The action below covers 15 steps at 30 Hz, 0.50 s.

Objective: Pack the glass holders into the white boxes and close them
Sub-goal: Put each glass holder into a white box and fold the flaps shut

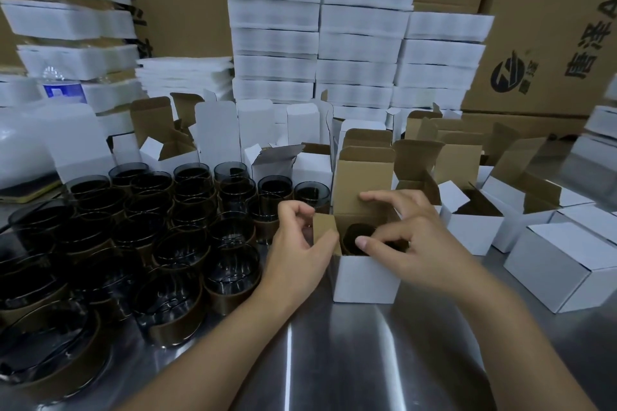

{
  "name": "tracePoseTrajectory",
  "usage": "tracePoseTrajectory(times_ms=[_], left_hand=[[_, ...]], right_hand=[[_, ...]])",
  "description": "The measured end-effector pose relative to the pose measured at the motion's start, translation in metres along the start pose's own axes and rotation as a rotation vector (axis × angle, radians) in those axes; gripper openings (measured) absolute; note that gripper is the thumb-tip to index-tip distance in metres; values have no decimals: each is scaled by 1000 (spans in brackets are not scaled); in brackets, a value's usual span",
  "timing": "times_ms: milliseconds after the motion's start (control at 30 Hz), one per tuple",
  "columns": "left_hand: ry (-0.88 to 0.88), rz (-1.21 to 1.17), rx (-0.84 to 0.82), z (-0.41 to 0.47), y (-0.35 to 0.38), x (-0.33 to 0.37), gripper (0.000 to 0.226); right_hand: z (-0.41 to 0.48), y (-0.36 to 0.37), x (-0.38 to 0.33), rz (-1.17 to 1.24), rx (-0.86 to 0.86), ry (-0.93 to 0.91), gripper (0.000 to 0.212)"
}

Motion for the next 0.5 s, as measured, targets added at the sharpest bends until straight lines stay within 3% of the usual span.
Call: tracePoseTrajectory(times_ms=[133, 267, 400, 500], left_hand=[[19, -20, -14, 0, 1, 1, 28], [-28, -140, 26, 1, -1, 3, 15], [-175, -294, 76, 3, -1, -5, 24], [-223, -212, 52, 2, 0, -8, 13]], right_hand=[[0, -4, -1, 220, 129, 22, 14], [0, -9, 21, 623, 308, 292, 20], [-2, 5, 42, 897, 260, 648, 33], [-2, 18, 42, 956, 161, 773, 41]])
Point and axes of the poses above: each hand's wrist, its own z-axis towards the middle knuckle, its own y-axis out of the palm, x = y × z, the point moved 7 cm from there along z, towards the middle knuckle, and after that the axes turned 7 degrees about -z, right-handed, at the moved point
